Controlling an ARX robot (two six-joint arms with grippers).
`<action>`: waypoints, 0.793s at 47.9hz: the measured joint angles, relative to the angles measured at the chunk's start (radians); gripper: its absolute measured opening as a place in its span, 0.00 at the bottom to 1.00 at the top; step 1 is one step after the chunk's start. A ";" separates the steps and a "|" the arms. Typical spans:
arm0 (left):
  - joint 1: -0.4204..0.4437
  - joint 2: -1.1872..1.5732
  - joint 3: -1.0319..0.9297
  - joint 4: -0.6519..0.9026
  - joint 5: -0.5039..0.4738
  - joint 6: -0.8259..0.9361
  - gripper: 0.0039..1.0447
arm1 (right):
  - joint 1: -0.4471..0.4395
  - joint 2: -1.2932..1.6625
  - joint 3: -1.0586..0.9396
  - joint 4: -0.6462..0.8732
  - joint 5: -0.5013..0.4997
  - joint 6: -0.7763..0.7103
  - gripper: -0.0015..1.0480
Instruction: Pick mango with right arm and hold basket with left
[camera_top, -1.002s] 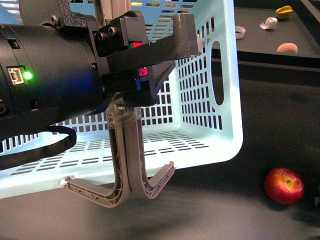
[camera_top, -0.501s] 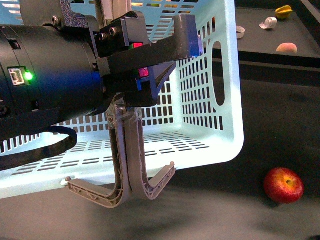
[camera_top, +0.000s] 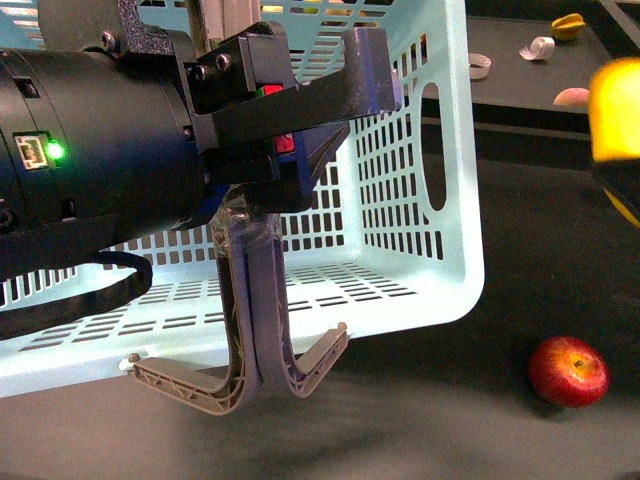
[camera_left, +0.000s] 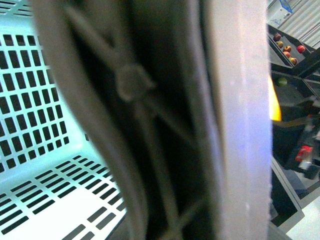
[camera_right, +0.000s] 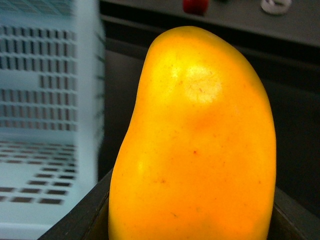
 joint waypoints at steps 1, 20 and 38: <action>0.000 0.000 0.000 0.000 0.000 0.000 0.16 | 0.013 -0.009 0.005 -0.006 0.003 0.004 0.57; 0.000 0.000 0.000 0.000 0.001 0.000 0.16 | 0.319 0.090 0.164 -0.051 0.117 0.060 0.57; 0.000 0.000 0.000 0.000 -0.002 0.000 0.16 | 0.355 0.259 0.268 0.014 0.158 0.085 0.78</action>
